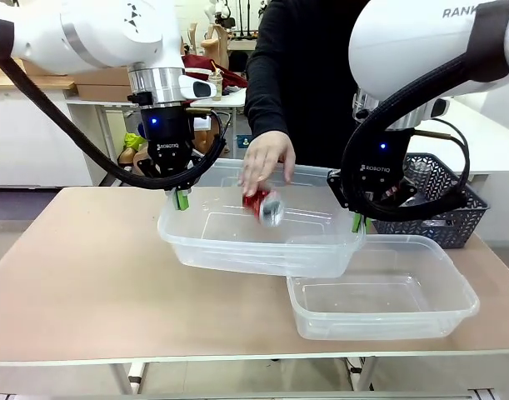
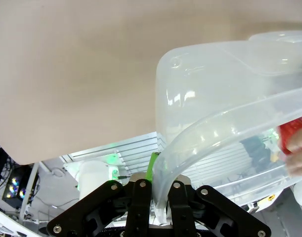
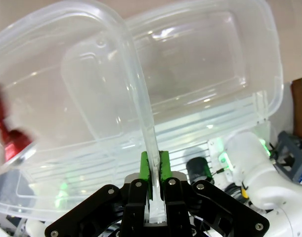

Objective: Sort the waste into each basket.
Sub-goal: Offer the picked Organizing box to the human.

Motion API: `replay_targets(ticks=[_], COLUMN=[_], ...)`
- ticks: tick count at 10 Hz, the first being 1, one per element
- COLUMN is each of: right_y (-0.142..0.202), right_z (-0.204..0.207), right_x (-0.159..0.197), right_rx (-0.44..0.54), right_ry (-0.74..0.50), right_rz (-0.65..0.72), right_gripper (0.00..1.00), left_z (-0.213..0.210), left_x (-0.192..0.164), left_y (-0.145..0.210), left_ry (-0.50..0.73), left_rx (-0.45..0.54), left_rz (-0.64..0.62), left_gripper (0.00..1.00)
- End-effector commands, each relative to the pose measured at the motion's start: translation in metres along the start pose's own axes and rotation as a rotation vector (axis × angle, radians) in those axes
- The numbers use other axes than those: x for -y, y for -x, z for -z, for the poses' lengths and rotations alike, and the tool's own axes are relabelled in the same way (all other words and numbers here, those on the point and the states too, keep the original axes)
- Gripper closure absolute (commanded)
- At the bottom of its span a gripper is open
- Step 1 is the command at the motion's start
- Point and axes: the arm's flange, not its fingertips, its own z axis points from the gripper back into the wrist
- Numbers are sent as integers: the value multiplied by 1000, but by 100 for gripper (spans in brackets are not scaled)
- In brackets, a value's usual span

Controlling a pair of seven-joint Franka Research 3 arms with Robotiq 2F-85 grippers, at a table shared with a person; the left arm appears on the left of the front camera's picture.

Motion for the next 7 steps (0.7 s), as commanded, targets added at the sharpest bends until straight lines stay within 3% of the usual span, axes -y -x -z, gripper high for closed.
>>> replay_targets(ticks=[1, 7], right_y=[-3, -3], right_z=[-1, -1], right_x=[-2, -2], right_rx=[-2, -2], right_ry=[-4, -4], right_rz=[3, 3], right_gripper=[91, 91], left_z=[-1, -1], left_x=[2, 2], left_y=[9, 9], left_ry=[2, 2], left_rx=[12, 12], left_rz=[5, 5], left_gripper=[93, 93])
